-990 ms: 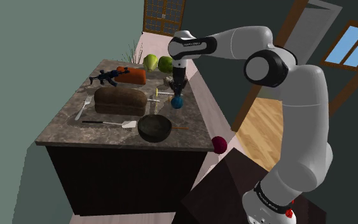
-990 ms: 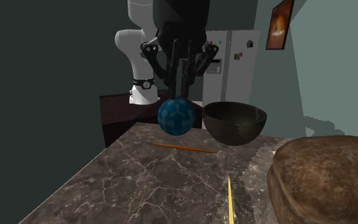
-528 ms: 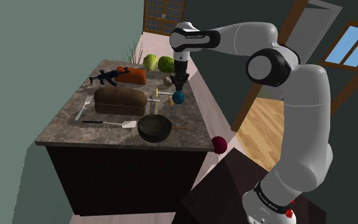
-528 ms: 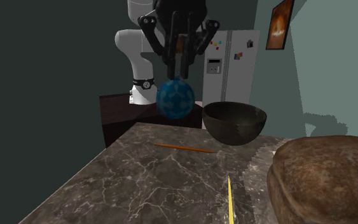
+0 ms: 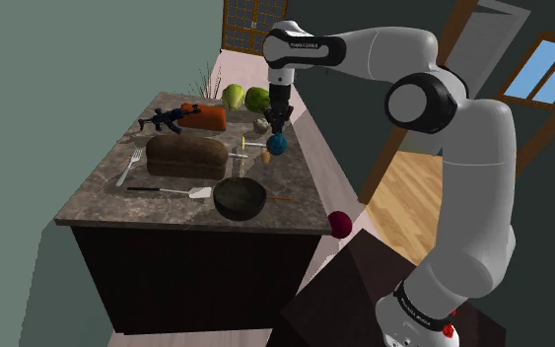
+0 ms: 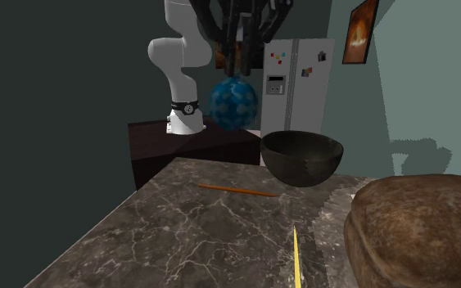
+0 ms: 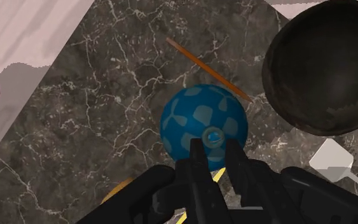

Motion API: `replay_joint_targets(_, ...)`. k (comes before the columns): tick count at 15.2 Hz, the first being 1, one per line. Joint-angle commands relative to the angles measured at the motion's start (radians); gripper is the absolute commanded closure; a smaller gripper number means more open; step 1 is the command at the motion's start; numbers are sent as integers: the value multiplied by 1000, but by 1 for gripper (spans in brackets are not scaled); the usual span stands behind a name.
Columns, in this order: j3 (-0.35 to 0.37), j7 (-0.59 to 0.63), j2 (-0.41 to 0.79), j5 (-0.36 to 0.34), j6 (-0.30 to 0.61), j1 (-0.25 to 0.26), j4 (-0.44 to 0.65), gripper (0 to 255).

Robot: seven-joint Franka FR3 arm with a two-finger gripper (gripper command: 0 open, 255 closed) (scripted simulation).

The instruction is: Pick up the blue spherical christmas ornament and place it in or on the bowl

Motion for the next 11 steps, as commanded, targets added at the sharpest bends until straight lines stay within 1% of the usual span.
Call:
replay_joint_targets(1,9,32,-31,1,-1,24,-31,255)
replay_joint_targets(6,39,127,-103,6,2,91,-103,255)
replay_joint_targets(11,72,225,-149,13,-9,158,-135,255)
